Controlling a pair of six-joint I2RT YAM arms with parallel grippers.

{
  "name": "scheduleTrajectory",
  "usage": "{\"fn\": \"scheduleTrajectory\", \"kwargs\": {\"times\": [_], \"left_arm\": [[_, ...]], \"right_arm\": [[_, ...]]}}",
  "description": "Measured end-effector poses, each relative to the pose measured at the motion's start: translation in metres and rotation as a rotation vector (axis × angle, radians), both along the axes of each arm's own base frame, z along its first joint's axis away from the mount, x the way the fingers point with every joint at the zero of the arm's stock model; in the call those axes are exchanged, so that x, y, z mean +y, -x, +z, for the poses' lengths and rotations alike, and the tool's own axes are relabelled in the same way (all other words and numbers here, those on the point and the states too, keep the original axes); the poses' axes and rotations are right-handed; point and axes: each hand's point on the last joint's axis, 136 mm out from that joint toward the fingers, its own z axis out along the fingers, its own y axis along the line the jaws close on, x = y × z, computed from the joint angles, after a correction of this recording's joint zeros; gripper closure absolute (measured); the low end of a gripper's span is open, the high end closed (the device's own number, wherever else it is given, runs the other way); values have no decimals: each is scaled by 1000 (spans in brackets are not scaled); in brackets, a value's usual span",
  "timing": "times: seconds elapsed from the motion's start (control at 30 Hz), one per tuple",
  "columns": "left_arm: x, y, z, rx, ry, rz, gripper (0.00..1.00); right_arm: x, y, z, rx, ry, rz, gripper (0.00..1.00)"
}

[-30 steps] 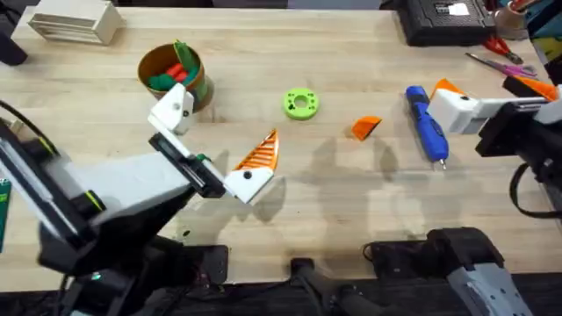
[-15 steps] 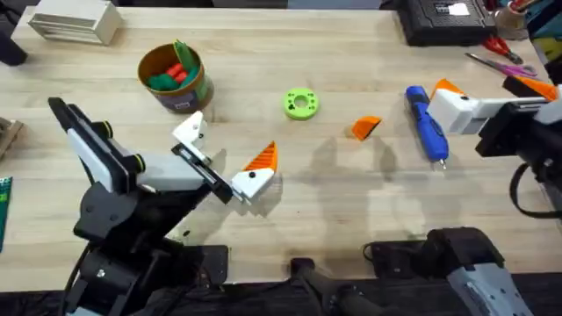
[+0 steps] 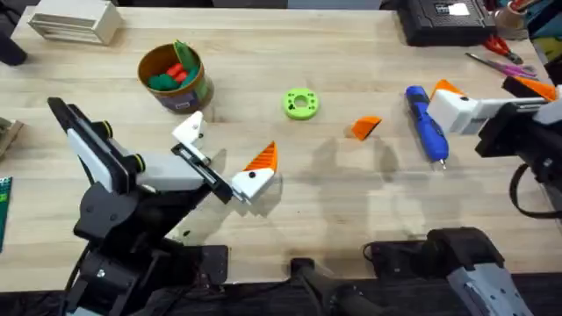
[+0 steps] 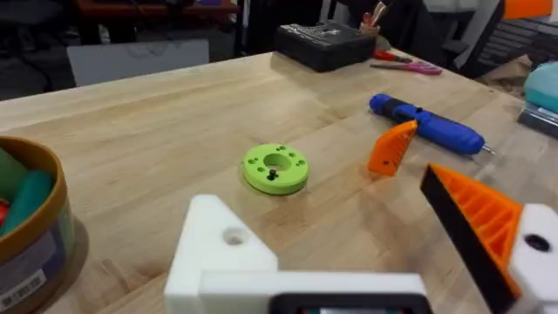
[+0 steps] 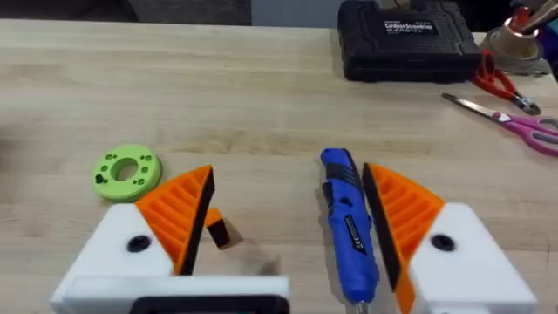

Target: Pick up the gripper from the table and insert it into the empty holder that is missing its gripper. Then pick up a screw, insert it into the mounting hole, and use the screwdriver to tighten it. Finally, clean up the table by picking up the vegetable and placing it into the bucket.

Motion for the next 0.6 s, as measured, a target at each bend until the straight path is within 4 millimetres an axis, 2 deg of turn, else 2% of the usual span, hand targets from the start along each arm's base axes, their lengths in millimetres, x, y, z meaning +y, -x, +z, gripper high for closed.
{"fn": "scheduleTrajectory", "kwargs": {"times": [0.43, 0.6], "left_arm": [[0, 0, 0, 0, 0, 2, 14], [-9, 9, 0, 0, 3, -78, 14]], "right_arm": [[0, 0, 0, 0, 0, 0, 13], [0, 0, 0, 0, 0, 0, 12]]}}
